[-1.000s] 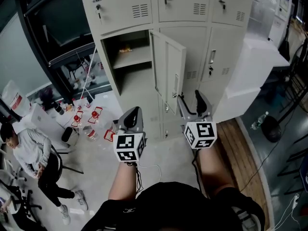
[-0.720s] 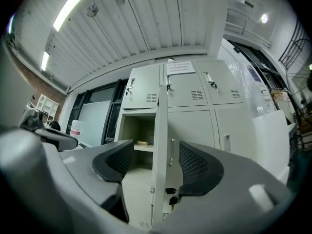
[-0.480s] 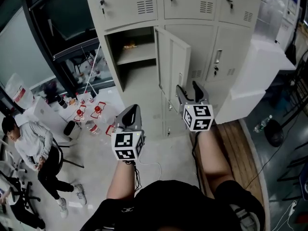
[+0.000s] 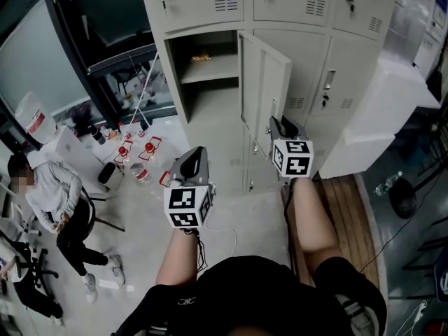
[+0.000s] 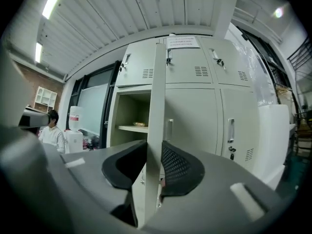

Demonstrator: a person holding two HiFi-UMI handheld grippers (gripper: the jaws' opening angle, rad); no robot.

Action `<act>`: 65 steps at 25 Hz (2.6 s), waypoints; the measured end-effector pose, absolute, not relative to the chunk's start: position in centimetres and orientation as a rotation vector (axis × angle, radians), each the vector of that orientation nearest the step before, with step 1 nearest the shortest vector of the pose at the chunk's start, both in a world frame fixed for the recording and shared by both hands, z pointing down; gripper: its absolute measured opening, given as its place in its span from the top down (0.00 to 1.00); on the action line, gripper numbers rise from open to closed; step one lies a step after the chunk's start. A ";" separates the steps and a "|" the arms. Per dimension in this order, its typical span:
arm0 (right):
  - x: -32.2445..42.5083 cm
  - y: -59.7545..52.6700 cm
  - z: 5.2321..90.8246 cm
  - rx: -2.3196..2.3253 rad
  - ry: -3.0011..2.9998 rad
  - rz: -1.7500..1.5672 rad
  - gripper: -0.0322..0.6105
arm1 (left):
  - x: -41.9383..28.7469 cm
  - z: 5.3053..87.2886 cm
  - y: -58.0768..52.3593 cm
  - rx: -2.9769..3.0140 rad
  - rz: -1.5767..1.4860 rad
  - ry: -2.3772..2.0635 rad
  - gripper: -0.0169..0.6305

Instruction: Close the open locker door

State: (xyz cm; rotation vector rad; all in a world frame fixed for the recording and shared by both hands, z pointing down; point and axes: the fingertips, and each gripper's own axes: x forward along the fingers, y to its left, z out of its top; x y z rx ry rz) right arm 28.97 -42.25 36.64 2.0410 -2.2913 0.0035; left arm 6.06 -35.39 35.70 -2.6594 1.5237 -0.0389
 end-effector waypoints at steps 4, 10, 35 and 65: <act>28.8 -42.2 36.6 2.035 -2.314 0.028 0.79 | 5.9 35.8 -35.0 -2.672 -0.032 1.527 0.97; 27.5 -41.9 36.8 1.958 -2.391 0.056 0.79 | 5.7 35.3 -34.5 -2.677 0.000 1.539 0.97; 17.6 -42.7 36.6 1.865 -2.452 0.037 0.76 | -2.8 36.8 -32.8 -2.559 -0.039 1.763 0.97; 5.6 -49.9 36.6 1.985 -2.325 0.038 0.79 | -13.9 38.1 -37.8 -2.527 -0.048 1.834 0.97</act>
